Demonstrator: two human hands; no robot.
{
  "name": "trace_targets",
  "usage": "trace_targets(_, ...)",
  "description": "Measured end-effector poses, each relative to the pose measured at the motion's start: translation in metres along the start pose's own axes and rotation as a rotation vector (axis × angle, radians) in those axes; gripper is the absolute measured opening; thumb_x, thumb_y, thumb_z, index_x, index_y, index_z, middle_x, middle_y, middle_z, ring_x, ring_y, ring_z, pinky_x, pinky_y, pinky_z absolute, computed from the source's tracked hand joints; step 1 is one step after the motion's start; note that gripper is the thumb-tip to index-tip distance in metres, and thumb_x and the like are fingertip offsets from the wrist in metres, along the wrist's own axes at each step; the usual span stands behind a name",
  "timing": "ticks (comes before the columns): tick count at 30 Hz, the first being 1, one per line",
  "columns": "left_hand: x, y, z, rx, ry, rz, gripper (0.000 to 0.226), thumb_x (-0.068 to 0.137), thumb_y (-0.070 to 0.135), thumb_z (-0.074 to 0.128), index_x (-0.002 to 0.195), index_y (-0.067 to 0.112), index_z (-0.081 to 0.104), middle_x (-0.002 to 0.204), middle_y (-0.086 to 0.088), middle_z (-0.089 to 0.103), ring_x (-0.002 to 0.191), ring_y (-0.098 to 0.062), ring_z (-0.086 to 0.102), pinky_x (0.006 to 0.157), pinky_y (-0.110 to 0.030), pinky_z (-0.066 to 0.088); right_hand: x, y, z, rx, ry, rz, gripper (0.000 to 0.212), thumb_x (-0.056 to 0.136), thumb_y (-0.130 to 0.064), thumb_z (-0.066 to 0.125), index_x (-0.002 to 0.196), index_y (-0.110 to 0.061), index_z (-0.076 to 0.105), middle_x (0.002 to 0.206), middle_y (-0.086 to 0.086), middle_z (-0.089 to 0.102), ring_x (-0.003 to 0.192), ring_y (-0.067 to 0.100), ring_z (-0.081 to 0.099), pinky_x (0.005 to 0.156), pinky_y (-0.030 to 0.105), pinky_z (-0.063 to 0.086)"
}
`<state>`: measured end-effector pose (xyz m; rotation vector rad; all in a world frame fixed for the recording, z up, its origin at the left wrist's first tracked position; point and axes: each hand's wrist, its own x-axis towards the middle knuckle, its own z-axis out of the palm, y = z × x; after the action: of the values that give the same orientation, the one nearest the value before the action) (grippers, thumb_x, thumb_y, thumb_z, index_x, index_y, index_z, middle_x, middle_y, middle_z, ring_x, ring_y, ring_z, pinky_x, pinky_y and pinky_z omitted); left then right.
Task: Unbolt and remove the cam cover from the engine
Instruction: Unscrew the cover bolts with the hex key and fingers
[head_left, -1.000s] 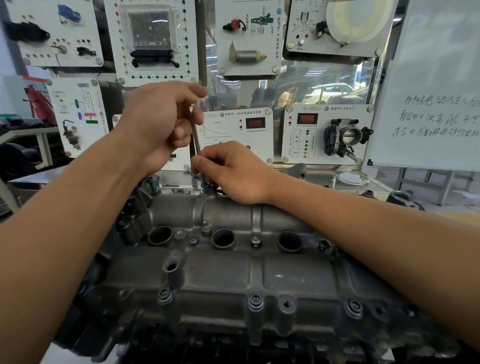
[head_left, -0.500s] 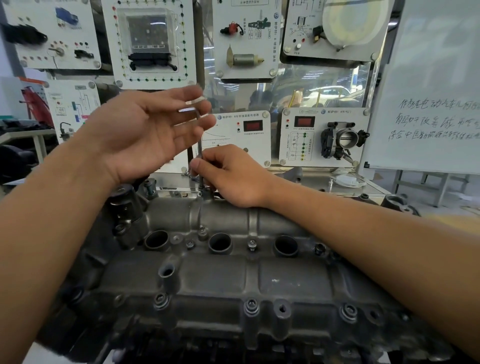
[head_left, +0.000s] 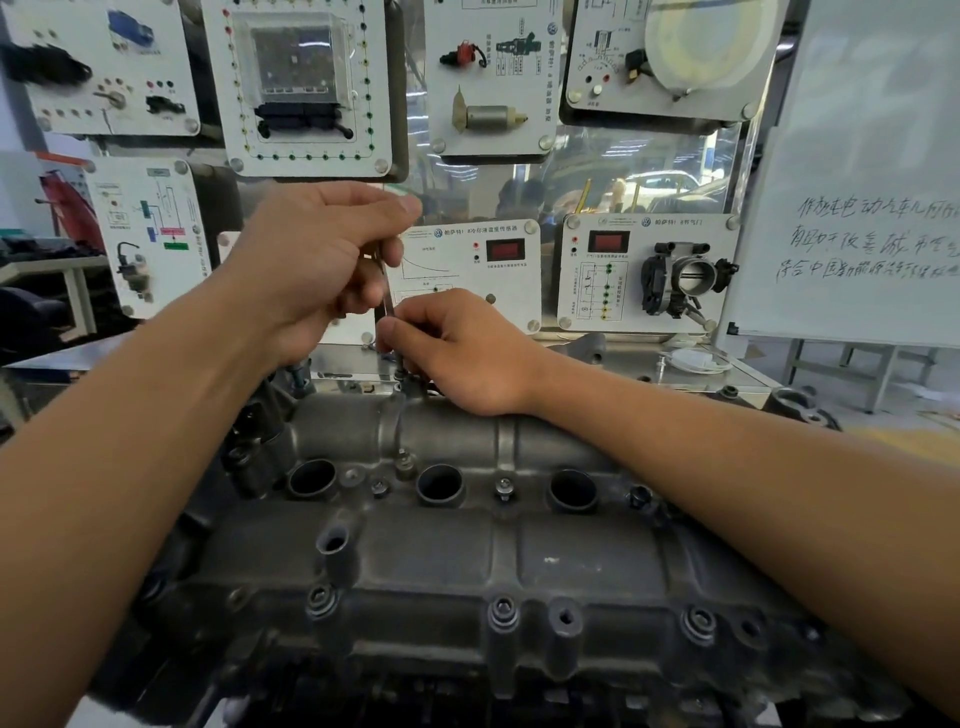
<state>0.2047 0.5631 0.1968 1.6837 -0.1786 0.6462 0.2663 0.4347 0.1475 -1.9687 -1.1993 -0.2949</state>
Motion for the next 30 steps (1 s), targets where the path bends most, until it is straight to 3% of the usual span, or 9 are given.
trace_targets(4, 0.002, 0.002, 0.003, -0.018, 0.073, -0.04, 0.01, 0.095, 0.022, 0.062, 0.089, 0.015, 0.066, 0.052, 0.003, 0.056, 0.031, -0.009, 0.031, 0.038, -0.019, 0.023, 0.0, 0.0, -0.001, -0.022, -0.024, -0.008, 0.031, 0.103, -0.02, 0.052, 0.079, -0.008, 0.067, 0.051, -0.011, 0.048, 0.046, -0.001, 0.044, 0.054, 0.013, 0.034)
trace_targets(7, 0.003, 0.002, 0.0, -0.113, 0.032, -0.122, 0.017, 0.096, 0.02, 0.052, 0.089, 0.014, 0.066, 0.055, 0.001, 0.056, 0.034, -0.009, 0.034, 0.038, -0.019, 0.025, 0.0, 0.001, -0.001, -0.023, -0.016, -0.001, 0.03, 0.102, -0.021, 0.053, 0.086, -0.002, 0.069, 0.054, -0.007, 0.049, 0.048, 0.001, 0.042, 0.055, 0.014, 0.034)
trace_targets(13, -0.001, 0.004, -0.008, -0.343, -0.152, -0.215, 0.032, 0.099, 0.021, 0.04, 0.091, 0.014, 0.069, 0.071, 0.0, 0.067, 0.052, -0.011, 0.059, 0.045, -0.017, 0.04, 0.001, 0.002, 0.0, 0.004, 0.002, 0.026, 0.037, 0.102, -0.02, 0.054, 0.065, -0.023, 0.055, 0.049, -0.011, 0.046, 0.045, 0.0, 0.042, 0.053, 0.015, 0.033)
trace_targets(20, -0.001, 0.004, -0.016, -0.481, -0.251, -0.245, 0.039, 0.096, 0.018, 0.034, 0.099, 0.014, 0.073, 0.095, -0.003, 0.072, 0.084, -0.021, 0.072, 0.056, -0.021, 0.048, 0.001, 0.002, 0.0, -0.004, 0.023, 0.028, 0.045, 0.102, -0.019, 0.053, 0.059, -0.03, 0.047, 0.049, -0.012, 0.045, 0.045, -0.001, 0.042, 0.053, 0.015, 0.032)
trace_targets(23, -0.001, 0.005, -0.019, -0.477, -0.299, -0.229, 0.034, 0.094, 0.013, 0.037, 0.104, 0.014, 0.07, 0.096, -0.003, 0.07, 0.094, -0.023, 0.072, 0.061, -0.021, 0.052, 0.001, 0.002, 0.0, 0.0, 0.012, 0.029, 0.039, 0.102, -0.02, 0.052, 0.063, -0.022, 0.053, 0.053, -0.01, 0.048, 0.047, -0.001, 0.042, 0.055, 0.018, 0.033)
trace_targets(27, -0.001, 0.005, -0.022, -0.445, -0.354, -0.16, 0.023, 0.087, 0.01, 0.058, 0.107, 0.017, 0.067, 0.092, 0.001, 0.069, 0.098, -0.02, 0.072, 0.065, -0.019, 0.056, 0.001, 0.003, 0.0, -0.013, 0.007, 0.029, 0.037, 0.103, -0.02, 0.051, 0.066, -0.021, 0.055, 0.055, -0.008, 0.05, 0.048, 0.001, 0.043, 0.057, 0.021, 0.035)
trace_targets(30, -0.002, 0.003, -0.015, -0.227, -0.237, -0.068, 0.021, 0.08, 0.023, 0.069, 0.101, 0.02, 0.069, 0.08, 0.007, 0.068, 0.078, -0.013, 0.074, 0.056, -0.017, 0.053, 0.0, 0.002, 0.0, -0.016, 0.008, 0.02, 0.041, 0.103, -0.019, 0.052, 0.063, -0.028, 0.051, 0.053, -0.01, 0.048, 0.047, 0.0, 0.043, 0.056, 0.019, 0.033)
